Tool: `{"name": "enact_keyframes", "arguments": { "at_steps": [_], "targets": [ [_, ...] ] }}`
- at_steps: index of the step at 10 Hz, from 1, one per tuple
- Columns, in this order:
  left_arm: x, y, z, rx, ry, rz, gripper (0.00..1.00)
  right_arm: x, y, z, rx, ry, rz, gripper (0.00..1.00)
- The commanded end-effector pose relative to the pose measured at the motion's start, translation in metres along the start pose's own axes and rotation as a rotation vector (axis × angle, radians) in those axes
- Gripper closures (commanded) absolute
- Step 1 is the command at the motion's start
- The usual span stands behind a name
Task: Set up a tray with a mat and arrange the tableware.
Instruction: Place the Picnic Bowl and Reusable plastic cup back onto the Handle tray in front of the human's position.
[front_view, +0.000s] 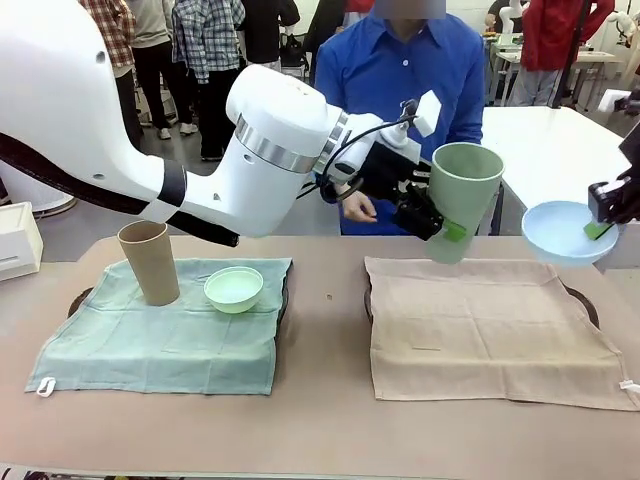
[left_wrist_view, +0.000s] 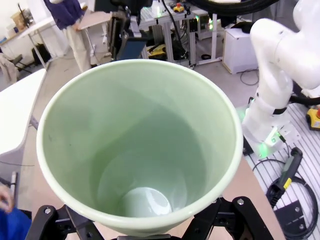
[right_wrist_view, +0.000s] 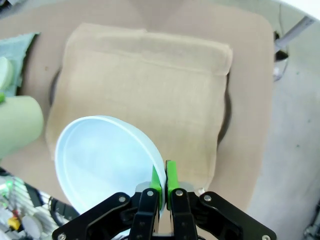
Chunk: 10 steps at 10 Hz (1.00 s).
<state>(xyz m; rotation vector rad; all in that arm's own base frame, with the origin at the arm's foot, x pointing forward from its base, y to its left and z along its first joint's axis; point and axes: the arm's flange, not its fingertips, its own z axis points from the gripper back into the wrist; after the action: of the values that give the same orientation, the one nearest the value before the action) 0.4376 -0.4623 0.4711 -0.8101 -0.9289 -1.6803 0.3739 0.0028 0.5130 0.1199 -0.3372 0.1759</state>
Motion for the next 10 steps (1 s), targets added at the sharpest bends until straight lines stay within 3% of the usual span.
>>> {"name": "enact_keyframes", "arguments": {
  "at_steps": [1,4,10],
  "targets": [
    [-0.049,0.02,-0.012,-0.051,-0.087,0.012,0.15,0.024,-0.012,-0.055,0.03,0.073,0.003,0.95],
    [-0.078,0.019,-0.028,-0.048,-0.119,0.021,0.15,0.031,-0.02,-0.106,0.071,0.121,0.011,0.95],
    [-0.12,0.036,-0.07,-0.089,-0.078,0.058,0.15,0.037,-0.034,-0.152,0.098,0.13,0.033,0.95]
  ]
}}
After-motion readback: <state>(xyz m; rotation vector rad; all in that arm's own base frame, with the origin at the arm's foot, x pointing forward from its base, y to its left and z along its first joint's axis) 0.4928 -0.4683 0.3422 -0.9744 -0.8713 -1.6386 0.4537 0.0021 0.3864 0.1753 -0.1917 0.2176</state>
